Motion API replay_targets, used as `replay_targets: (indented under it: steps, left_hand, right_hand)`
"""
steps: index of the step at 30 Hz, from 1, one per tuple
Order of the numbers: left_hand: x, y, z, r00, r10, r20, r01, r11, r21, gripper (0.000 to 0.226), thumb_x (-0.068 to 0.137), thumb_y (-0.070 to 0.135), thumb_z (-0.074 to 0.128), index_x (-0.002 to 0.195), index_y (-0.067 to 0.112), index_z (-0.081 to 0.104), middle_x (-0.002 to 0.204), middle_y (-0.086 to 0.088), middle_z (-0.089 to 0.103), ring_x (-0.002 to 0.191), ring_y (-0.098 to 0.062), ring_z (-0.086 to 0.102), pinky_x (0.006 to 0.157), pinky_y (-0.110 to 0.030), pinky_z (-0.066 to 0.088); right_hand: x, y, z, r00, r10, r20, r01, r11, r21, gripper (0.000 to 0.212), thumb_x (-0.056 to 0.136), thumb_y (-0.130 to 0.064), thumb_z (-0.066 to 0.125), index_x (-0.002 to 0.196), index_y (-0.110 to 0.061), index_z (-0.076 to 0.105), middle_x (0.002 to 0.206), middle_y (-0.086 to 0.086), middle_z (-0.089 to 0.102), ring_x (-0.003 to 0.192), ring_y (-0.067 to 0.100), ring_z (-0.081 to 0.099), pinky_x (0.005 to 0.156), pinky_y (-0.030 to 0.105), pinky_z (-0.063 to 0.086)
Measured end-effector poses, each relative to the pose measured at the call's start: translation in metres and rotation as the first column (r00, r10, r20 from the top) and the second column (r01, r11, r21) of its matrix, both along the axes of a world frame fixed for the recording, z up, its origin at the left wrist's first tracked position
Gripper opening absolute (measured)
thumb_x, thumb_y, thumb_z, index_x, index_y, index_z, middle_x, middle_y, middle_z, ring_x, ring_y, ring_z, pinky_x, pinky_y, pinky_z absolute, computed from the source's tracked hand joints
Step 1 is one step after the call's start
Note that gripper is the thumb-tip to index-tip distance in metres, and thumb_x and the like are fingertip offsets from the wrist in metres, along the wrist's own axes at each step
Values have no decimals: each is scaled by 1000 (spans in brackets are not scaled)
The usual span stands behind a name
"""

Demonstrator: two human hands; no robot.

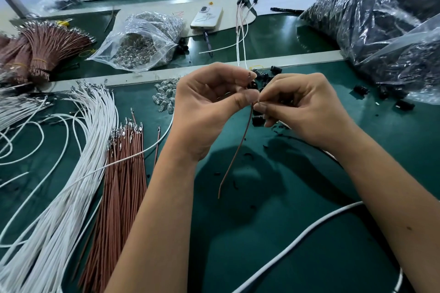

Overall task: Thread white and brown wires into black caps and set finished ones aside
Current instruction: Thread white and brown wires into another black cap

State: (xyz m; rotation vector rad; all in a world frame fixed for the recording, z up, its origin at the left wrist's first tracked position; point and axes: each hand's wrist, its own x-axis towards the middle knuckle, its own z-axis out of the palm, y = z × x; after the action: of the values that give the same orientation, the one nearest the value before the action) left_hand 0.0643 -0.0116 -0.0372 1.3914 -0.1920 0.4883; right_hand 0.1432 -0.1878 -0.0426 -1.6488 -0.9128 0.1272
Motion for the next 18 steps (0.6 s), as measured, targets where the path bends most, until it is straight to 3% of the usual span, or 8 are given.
replay_targets:
  steps: [7, 13, 18]
  left_hand:
    - [1, 1, -1, 999, 40, 11, -40, 998, 37, 30, 70, -9, 82, 92, 6, 69, 87, -4, 72, 84, -19, 68, 80, -30, 54]
    - [0, 1, 1, 999, 51, 3, -51, 998, 31, 28, 70, -13, 80, 88, 4, 67, 86, -11, 70, 82, -21, 67, 79, -33, 55]
    - [0, 1, 2, 999, 32, 12, -33, 999, 24, 29, 70, -14, 79, 90, 3, 66, 86, -13, 68, 82, -21, 66, 79, -32, 54]
  right_hand:
    - [0, 0, -1, 1000, -10, 5, 10, 1000, 2, 10, 86, 0, 79, 88, -9, 78, 80, 6, 67, 64, 19, 67, 62, 32, 60]
    - [0, 2, -2, 1000, -16, 19, 16, 1000, 11, 13, 87, 1, 78, 89, -12, 78, 82, 11, 66, 65, 16, 66, 62, 27, 60]
    - [0, 3, -2, 999, -18, 42, 17, 1000, 8, 16, 88, 2, 78, 90, -14, 77, 81, 1, 67, 65, 18, 67, 63, 28, 60]
